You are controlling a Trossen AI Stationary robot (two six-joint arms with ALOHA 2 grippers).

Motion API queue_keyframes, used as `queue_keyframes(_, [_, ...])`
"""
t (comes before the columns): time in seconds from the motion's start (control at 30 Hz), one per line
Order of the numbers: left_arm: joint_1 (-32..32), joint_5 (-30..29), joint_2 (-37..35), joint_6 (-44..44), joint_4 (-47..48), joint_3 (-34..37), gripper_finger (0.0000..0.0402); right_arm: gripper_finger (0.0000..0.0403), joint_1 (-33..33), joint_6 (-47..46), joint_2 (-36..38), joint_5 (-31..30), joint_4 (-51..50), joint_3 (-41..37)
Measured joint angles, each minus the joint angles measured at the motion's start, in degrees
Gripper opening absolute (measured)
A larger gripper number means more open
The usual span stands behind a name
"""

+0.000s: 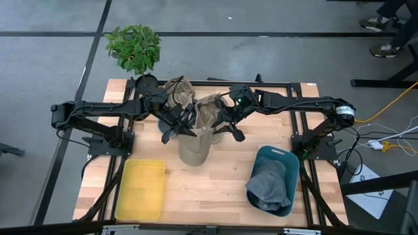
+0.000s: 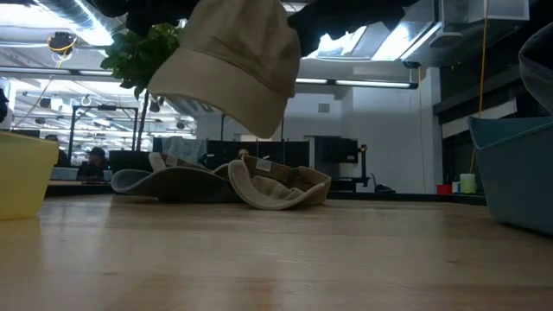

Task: Pick & Place hat
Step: Put the bottom brown cap into the yellow bin

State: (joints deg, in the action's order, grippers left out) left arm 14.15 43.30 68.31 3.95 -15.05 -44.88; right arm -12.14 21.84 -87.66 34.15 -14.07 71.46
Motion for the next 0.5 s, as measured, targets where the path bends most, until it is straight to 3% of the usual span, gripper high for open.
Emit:
queue_keyframes(0.17, [0.0, 2.23, 0.0, 0.24, 1.55, 0.0, 0.0006, 0.0011, -1.06, 0.71, 0.01, 3.91, -0.98, 0.0])
queue_keyframes(0.4, [0.09, 8.14, 0.13, -2.07, 3.01, 0.0, 0.0006, 0.0006, -3.56, 1.07, 0.07, 17.08, -0.33, 0.02])
queue_keyframes(0.5, [0.13, 8.12, 0.15, -2.61, 2.99, 0.0, 0.0005, 0.001, -4.46, 0.52, 0.07, 18.97, 0.79, 0.02])
